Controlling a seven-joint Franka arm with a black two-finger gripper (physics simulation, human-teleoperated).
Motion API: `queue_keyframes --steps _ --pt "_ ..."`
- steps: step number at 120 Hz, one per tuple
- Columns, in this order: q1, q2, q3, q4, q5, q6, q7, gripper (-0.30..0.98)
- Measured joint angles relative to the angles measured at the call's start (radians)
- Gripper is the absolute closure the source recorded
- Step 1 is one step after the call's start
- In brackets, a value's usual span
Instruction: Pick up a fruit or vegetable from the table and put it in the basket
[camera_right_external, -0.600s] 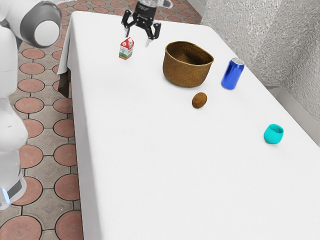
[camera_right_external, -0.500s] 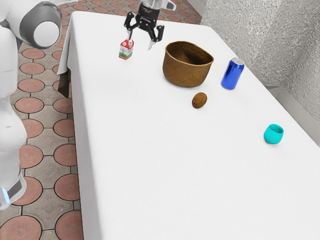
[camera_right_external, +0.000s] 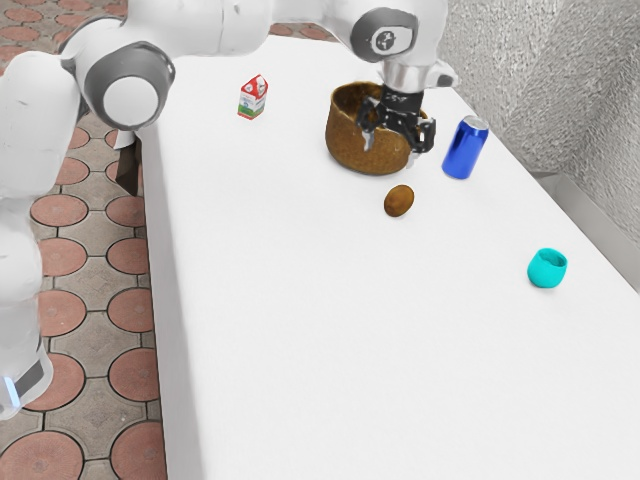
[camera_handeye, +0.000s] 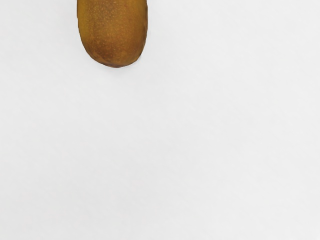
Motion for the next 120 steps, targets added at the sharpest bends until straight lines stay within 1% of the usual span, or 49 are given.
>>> queue_keyframes --steps 6,14,24,35,44,50,66,78,96,104,113,120 --pt "-0.054 0.040 -0.002 0.017 0.007 0.085 -0.007 0.00" --pt "-0.085 0.058 -0.002 0.026 0.013 0.170 -0.016 0.00" --pt "-0.083 0.066 0.004 0.027 0.031 0.244 -0.020 0.00" --pt "-0.053 0.071 0.008 0.022 0.089 0.295 -0.015 0.00" --pt "-0.017 0.056 0.011 0.005 0.119 0.299 -0.010 0.00" --pt "-0.007 0.032 0.037 -0.020 0.131 0.287 -0.007 0.00" --pt "0.001 -0.109 0.097 -0.218 0.145 0.277 0.001 0.00" --pt "0.002 -0.144 0.121 -0.306 0.149 0.285 0.006 0.00" --pt "0.029 -0.113 0.137 -0.335 0.152 0.316 0.012 0.00" --pt "0.017 -0.109 0.132 -0.332 0.152 0.330 0.015 0.00" --pt "0.008 -0.044 0.131 -0.304 0.153 0.353 0.020 0.00" --pt "0.037 0.018 0.134 -0.267 0.153 0.366 0.023 0.00"
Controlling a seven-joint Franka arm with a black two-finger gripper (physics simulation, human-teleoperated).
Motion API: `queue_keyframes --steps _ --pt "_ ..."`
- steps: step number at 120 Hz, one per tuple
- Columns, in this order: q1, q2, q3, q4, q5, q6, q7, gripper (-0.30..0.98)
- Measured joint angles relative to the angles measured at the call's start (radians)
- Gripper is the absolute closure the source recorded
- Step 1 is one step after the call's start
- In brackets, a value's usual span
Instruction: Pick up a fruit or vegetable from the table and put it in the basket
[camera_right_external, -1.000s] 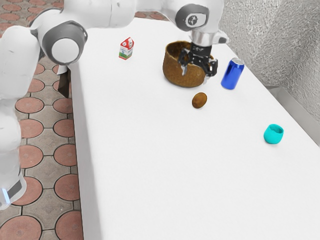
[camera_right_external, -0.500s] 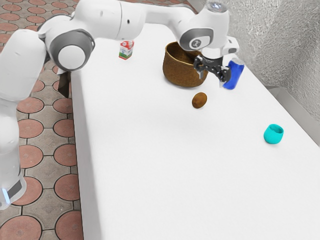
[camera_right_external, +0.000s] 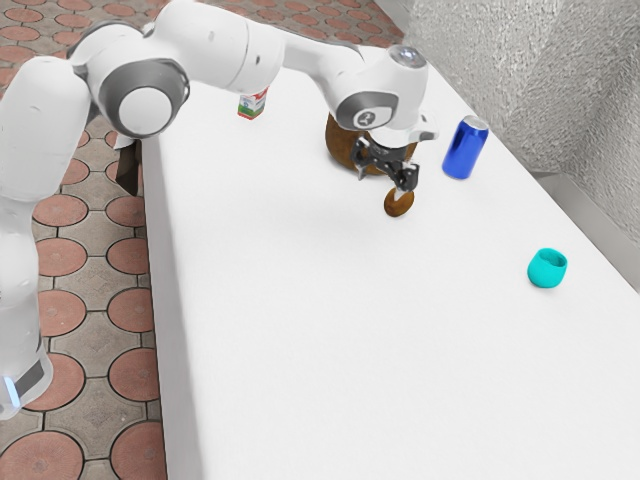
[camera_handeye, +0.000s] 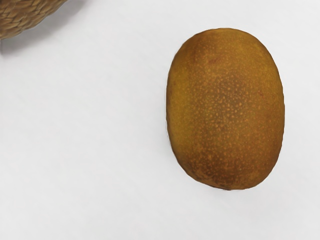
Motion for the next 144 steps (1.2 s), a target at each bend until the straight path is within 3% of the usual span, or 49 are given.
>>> queue_keyframes --steps 17,42,76,144 --pt "0.056 0.078 0.000 0.089 -0.002 0.020 0.012 0.00" --pt "0.059 0.095 -0.024 0.158 -0.005 0.032 0.027 0.00" --pt "0.061 0.213 -0.088 0.262 -0.010 0.082 0.040 0.00" --pt "0.067 0.238 -0.092 0.280 -0.012 0.036 0.067 0.00"
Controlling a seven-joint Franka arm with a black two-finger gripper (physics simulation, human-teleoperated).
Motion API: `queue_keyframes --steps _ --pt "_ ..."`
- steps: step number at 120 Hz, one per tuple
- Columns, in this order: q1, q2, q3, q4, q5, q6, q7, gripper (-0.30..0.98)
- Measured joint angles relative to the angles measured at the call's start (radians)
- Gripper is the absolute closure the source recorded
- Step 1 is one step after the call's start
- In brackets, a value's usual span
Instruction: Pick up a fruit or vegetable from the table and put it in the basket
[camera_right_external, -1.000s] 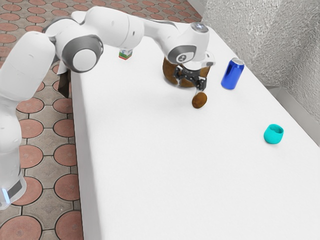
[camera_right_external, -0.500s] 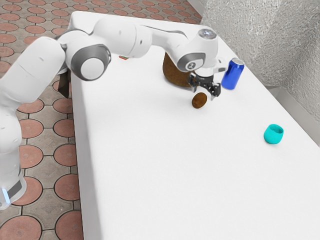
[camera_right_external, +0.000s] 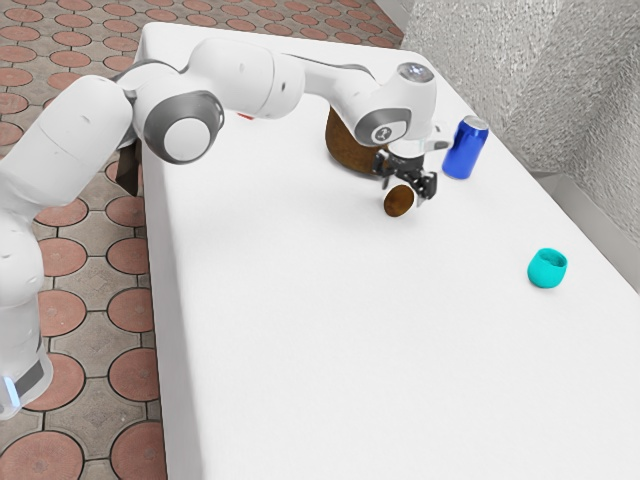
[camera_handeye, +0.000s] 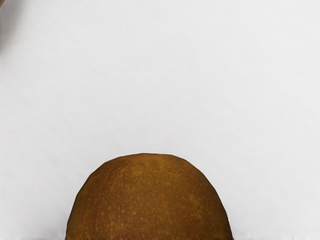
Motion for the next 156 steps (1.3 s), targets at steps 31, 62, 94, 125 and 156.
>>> queue_keyframes --steps 31,62,94,125,156 --pt "0.001 0.007 0.001 -0.001 -0.007 -0.020 0.014 0.00" --pt "0.002 0.017 0.000 -0.002 -0.009 -0.025 0.023 0.02" --pt "0.007 0.017 0.010 0.000 0.000 -0.020 0.028 0.32" --pt "0.000 -0.014 0.010 0.000 0.015 -0.033 0.023 0.45" --pt "0.004 -0.158 0.006 0.001 0.017 -0.115 0.019 0.44"
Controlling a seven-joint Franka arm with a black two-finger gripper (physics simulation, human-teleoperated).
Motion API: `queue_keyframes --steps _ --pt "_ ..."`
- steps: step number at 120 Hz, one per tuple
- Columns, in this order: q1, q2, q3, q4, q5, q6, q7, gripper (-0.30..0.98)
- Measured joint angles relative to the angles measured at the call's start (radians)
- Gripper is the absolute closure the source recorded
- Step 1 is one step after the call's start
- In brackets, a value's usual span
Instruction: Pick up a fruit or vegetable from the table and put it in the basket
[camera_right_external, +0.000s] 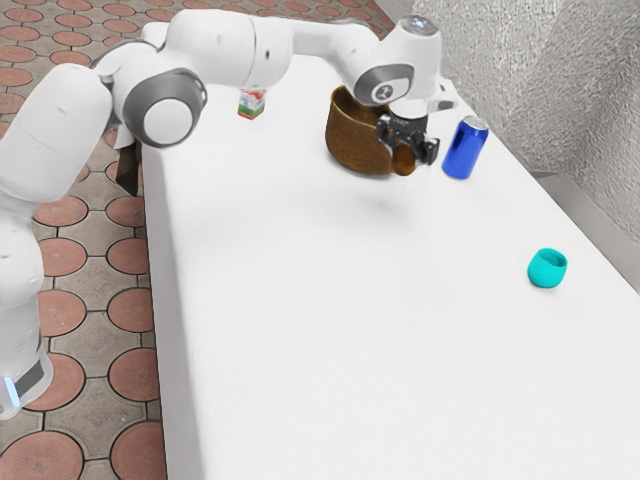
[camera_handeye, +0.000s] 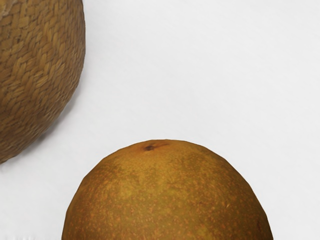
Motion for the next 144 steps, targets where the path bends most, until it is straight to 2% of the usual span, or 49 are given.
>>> queue_keyframes --steps 44,69,105,130,144 --pt "0.123 -0.018 -0.004 0.079 -0.003 -0.039 0.008 0.45" --pt "0.155 0.043 0.004 0.109 -0.007 0.050 0.008 0.45" --pt "0.246 0.061 -0.003 0.137 -0.006 0.120 0.005 0.44" --pt "0.256 0.094 -0.018 0.147 -0.005 0.159 0.001 0.45" --pt "0.256 0.111 -0.050 0.146 -0.027 0.198 0.004 0.21"
